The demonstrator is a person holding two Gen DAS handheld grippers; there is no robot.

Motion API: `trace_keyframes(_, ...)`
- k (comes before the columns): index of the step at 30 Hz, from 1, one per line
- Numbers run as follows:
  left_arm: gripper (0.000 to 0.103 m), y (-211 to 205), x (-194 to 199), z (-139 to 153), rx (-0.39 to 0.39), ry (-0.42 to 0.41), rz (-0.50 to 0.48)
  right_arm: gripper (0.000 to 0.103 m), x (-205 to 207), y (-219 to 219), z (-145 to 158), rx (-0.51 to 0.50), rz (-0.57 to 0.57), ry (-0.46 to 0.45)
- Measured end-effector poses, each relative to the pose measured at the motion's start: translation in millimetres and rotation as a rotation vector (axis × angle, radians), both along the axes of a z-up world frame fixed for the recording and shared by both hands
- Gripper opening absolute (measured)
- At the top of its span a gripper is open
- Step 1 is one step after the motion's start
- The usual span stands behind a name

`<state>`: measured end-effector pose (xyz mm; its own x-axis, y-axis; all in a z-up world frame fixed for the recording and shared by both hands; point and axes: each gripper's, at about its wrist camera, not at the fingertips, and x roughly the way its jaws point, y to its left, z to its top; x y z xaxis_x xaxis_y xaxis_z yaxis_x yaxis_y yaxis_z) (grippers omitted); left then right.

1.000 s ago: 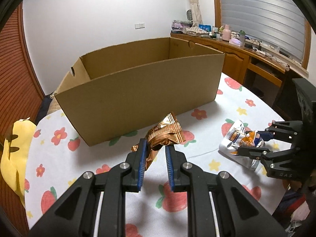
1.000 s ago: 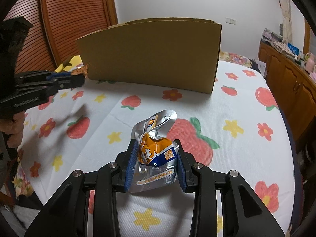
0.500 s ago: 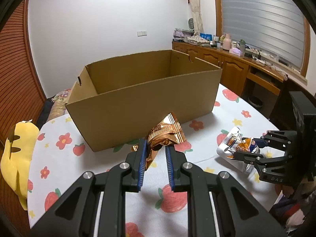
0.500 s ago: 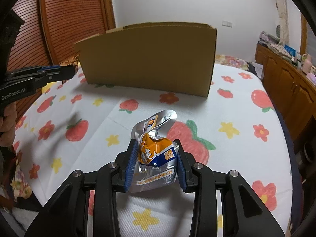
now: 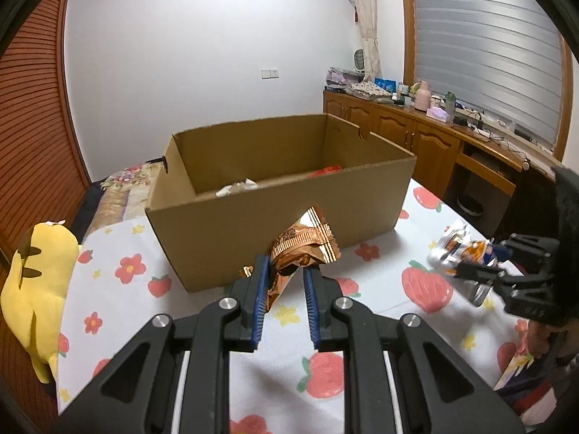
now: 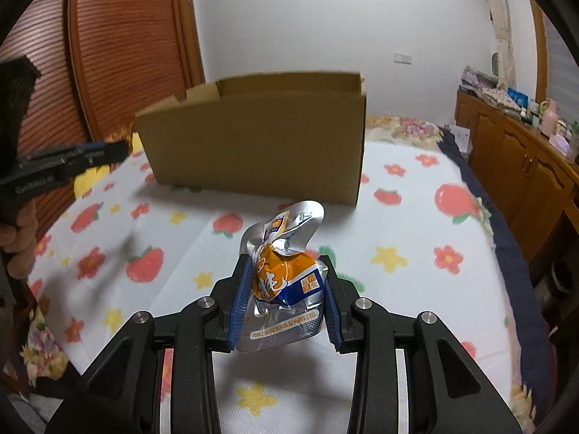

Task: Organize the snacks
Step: 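Lift both held snacks and carry them over the cardboard box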

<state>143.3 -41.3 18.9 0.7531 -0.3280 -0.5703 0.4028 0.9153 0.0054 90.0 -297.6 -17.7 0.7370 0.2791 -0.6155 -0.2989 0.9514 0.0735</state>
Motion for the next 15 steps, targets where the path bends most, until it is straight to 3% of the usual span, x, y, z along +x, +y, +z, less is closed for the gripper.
trace_keyframes(8, 0.017, -0.4, 21.0, 25.6, 0.014, -0.055, 0.007, 0.036, 9.4, 4.3, 55.4, -0.043, 0.017, -0.113)
trace_keyframes(15, 0.017, 4.4, 57.9, 32.7, -0.010, -0.033, 0.025, 0.036, 39.7, 17.8, 89.0, -0.074, 0.035, -0.168)
